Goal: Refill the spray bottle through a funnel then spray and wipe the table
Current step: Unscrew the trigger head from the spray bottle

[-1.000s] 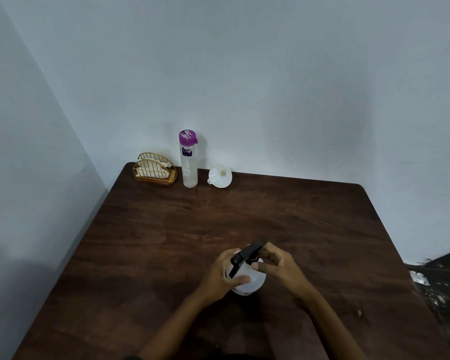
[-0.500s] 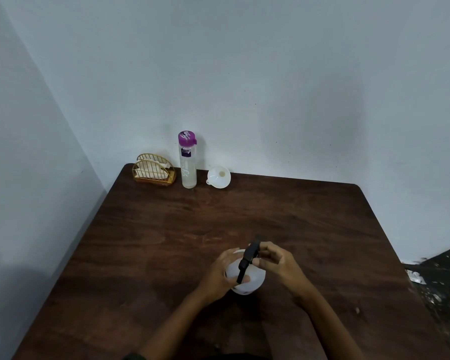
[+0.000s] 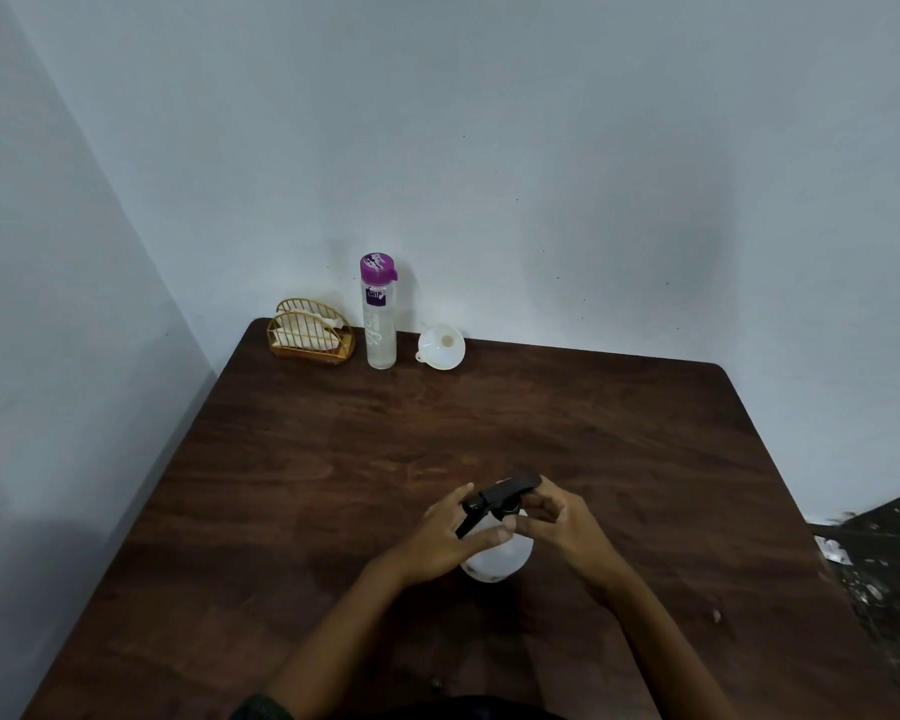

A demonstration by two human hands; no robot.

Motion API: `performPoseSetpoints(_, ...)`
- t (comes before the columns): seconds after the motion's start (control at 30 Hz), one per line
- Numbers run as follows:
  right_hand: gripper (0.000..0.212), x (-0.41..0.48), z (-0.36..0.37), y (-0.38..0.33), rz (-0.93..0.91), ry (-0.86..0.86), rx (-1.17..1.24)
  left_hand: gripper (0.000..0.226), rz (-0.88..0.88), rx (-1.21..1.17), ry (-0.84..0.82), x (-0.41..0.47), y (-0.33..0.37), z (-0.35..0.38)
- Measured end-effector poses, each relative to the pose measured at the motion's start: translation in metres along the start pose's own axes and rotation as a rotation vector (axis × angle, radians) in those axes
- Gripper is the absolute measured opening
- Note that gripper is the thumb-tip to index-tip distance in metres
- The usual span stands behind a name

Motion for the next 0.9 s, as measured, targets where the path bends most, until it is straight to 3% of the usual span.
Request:
performPoseSetpoints(0.1,0.024,0.000,0.002,0.000,0.038,-0.043,-0.015,0.040,0.028,-0.068,-0.073,-0.005,0.014,0.001)
performPoseSetpoints(0.2,0.030,0.000,0.002,-0.001,0.031,-0.029,0.001,0.031,0.047,-0.093,-0.092,-0.011,0.026,0.000)
performPoseSetpoints(0.33,0.032,0.002,-0.001,-0.006,-0.012,0.053,0.034,0.037,0.039,-0.087,-0.086,-0.009,0.022,0.000)
performPoseSetpoints(0.43,0.026,0.001,0.000,-0.007,-0.025,0.022,0.010,0.034,0.049,-0.066,-0.066,-0.007,0.023,-0.002)
performPoseSetpoints(0.63,0.029,-0.001,0.000,-0.005,0.001,-0.019,-0.020,0.057,0.025,-0.062,-0.064,-0.003,0.014,-0.002)
performPoseSetpoints(0.73,0.036,0.001,0.000,-0.005,0.003,0.012,0.021,0.046,0.032,-0.056,-0.078,-0.004,0.019,-0.001)
performPoseSetpoints(0.9,0.027,0.001,0.000,-0.008,-0.022,0.001,0.010,0.044,0.035,-0.083,-0.067,-0.002,0.016,-0.002)
Point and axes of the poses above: each hand's wrist, its own x-axis towards the middle knuckle, its own z-axis out of the palm, y = z × x, the point moved 9 cm from there along x, towards the middle knuckle, and after that the axes turned 4 degrees about x, right-handed, at the moved point
